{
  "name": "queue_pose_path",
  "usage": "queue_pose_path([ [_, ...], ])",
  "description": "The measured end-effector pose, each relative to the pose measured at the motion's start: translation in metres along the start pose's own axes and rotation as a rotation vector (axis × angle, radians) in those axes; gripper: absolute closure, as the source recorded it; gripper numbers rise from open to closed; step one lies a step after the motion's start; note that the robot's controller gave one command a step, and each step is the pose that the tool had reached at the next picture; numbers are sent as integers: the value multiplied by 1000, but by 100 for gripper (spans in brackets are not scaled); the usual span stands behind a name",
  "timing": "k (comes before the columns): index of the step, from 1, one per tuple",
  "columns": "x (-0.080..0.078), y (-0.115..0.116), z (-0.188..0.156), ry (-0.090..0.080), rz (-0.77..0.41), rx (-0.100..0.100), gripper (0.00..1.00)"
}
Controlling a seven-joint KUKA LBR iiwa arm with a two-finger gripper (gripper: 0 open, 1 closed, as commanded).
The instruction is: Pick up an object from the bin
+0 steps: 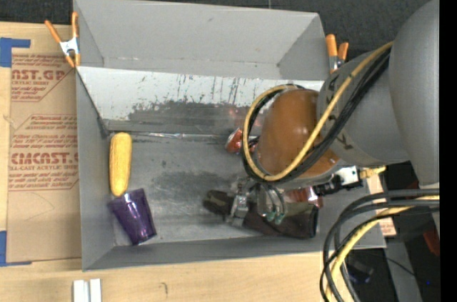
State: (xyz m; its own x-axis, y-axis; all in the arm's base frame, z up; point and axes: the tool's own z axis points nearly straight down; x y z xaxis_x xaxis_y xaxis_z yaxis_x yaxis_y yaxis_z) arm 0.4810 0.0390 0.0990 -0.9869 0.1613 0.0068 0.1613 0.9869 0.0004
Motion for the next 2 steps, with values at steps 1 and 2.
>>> queue_pose_path([
  [1,-2,1,-19,-8,-1,-2,100],
  [2,-2,1,-31,-10,-1,-2,100],
])
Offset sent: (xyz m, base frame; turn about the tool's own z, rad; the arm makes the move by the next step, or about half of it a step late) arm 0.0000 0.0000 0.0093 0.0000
